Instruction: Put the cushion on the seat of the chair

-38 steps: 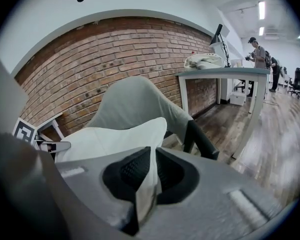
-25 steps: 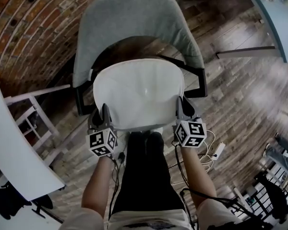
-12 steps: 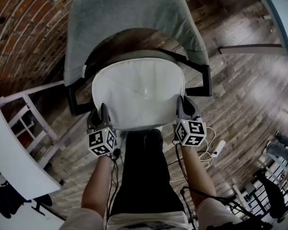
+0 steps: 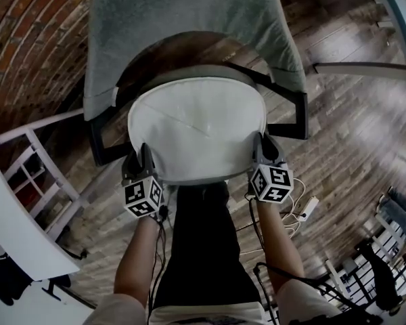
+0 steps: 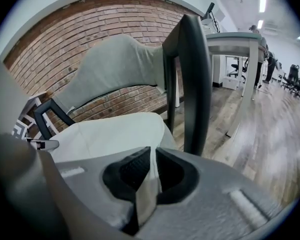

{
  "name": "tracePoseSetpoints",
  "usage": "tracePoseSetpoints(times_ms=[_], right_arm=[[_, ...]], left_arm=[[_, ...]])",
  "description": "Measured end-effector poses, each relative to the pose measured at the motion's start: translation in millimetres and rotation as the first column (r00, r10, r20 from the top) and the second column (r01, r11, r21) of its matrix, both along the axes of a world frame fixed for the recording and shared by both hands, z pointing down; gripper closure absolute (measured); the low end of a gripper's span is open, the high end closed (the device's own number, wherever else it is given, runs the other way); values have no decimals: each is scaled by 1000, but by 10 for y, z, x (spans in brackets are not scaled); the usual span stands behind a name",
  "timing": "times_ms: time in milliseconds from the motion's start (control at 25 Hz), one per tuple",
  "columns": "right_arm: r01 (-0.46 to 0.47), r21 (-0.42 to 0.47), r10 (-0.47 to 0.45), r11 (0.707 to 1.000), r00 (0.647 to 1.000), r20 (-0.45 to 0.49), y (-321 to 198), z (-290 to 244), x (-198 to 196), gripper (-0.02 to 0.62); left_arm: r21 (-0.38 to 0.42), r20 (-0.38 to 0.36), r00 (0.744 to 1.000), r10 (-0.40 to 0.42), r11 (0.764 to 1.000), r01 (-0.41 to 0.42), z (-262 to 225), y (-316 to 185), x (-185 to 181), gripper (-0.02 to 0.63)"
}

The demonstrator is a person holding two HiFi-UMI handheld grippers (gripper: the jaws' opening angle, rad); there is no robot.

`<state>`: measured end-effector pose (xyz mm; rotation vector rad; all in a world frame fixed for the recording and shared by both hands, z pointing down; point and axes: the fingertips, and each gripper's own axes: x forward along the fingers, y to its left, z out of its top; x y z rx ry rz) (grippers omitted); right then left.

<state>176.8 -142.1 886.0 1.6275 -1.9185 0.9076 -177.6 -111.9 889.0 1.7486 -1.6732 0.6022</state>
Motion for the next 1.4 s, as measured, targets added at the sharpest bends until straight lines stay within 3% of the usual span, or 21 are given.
tracePoseSetpoints(times_ms=[480, 760, 1160, 1400], right_arm=[[-11, -2, 11, 1000, 1000, 8, -3, 199, 25, 561], [-77, 12, 77, 997, 997, -16, -8, 148, 96, 487], [-61, 32, 61, 998, 998, 1, 29, -246, 157, 472], [-41, 50, 39, 998, 999, 35, 133, -726, 40, 472]], left_arm=[[3, 21, 1000, 4, 1000, -4, 182, 5, -12, 557], [-17, 61, 998, 34, 999, -33, 162, -17, -29, 552], [-30, 76, 997, 10, 1000, -8, -55, 15, -120, 471], [-25, 79, 996, 37, 999, -35, -439, 86, -98, 471]])
